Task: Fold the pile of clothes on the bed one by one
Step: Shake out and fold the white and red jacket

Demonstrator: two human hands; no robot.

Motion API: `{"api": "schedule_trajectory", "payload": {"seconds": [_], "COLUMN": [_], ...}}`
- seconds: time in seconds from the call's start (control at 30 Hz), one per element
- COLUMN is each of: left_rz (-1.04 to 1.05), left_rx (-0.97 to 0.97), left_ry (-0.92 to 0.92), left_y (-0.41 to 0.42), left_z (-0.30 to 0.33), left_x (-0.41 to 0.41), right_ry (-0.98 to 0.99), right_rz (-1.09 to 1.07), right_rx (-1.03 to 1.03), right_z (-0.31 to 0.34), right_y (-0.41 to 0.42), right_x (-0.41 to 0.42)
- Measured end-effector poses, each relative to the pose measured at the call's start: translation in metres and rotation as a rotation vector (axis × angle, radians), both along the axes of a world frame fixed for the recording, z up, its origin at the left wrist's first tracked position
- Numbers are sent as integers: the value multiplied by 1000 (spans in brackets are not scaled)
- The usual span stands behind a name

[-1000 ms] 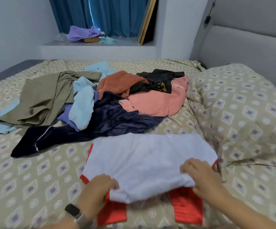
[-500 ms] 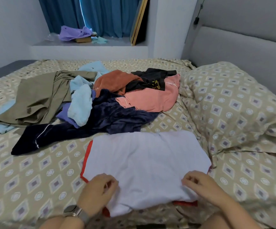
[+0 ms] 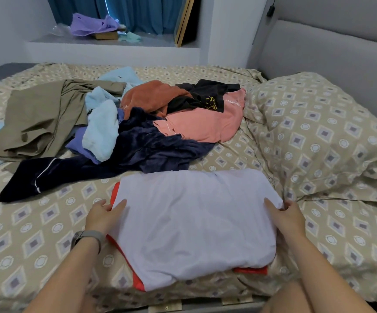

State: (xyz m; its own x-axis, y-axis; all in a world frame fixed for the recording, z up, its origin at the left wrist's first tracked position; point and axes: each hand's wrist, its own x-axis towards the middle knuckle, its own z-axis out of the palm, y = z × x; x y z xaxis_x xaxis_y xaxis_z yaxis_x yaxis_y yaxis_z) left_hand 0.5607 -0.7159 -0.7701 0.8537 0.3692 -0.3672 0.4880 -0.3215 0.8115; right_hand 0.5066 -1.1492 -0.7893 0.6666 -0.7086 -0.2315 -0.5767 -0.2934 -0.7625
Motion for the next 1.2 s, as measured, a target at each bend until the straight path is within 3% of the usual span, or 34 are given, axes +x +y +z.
{"api": "schedule_trajectory", "payload": {"seconds": [0.07, 0.13, 0.2, 0.27, 0.4, 0.57, 0.73, 0.9, 1.07, 1.2], "left_rz": [20, 9, -30, -34, 26, 104, 94, 269, 210, 99], "left_rx": [18, 153, 287, 242, -93, -285, -197, -247, -227, -97], "left_ry": [15, 22, 31, 17, -11, 54, -18, -104, 12, 108], "left_y": [-7, -11, -15, -20, -28, -15, -12, 5, 12, 14], "left_z": [0, -2, -6, -10, -7, -15, -25, -17, -26, -10], "left_x": [10, 20, 29, 39, 60, 84, 95, 98, 92, 67], "right_ry": [148, 282, 177, 15, -176, -54, -103, -224, 59, 182], "right_rz": [100, 198, 208, 211, 239, 120, 116, -36, 56, 181], "right_rx": [-80, -252, -411, -454, -355, -204, -214, -219, -265, -216], "right_z": [6, 8, 10, 13, 14, 3, -8, -9, -16, 2], "right_y": [1, 3, 2, 2, 7, -3, -6, -17, -26, -23], "right_x": [5, 9, 17, 30, 64, 97, 123, 128, 121, 97]}}
